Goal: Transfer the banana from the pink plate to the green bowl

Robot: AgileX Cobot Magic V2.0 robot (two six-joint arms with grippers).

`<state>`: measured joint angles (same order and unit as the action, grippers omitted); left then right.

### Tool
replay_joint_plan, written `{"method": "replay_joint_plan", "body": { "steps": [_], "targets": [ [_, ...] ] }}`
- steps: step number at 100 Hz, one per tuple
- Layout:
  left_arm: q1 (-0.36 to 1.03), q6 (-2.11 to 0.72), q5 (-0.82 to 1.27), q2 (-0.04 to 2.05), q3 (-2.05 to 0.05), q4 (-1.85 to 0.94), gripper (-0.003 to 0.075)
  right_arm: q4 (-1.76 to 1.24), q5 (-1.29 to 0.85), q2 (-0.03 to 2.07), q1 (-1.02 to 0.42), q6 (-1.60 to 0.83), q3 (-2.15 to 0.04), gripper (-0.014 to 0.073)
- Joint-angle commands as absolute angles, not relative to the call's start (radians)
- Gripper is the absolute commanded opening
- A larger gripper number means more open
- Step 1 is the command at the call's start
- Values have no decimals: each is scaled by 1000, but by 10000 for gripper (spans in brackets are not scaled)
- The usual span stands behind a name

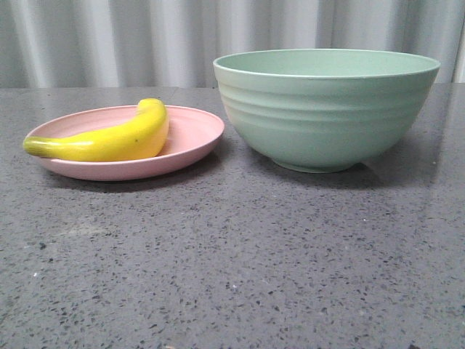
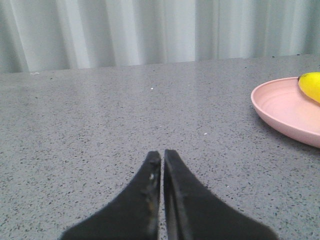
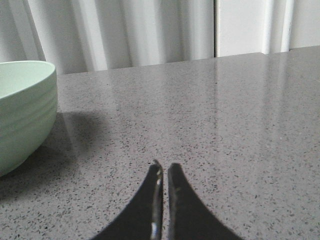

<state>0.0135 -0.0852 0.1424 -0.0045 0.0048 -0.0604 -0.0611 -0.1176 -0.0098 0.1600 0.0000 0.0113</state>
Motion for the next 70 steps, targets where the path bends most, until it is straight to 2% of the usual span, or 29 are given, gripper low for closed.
{"method": "replay_joint_plan", "body": {
  "steps": [1,31,70],
  "targets": [
    [12,-84,55,-22,12,-68,-20,-63,-45,-28,164,0,33,-62],
    [12,-84,27,8,-69,-98,-20,-72,-97,10,163,0,-49,-62],
    [12,-84,17,274,-304,-98,-20,-72,-274,303,161,0,-294,-61]
  ]
}}
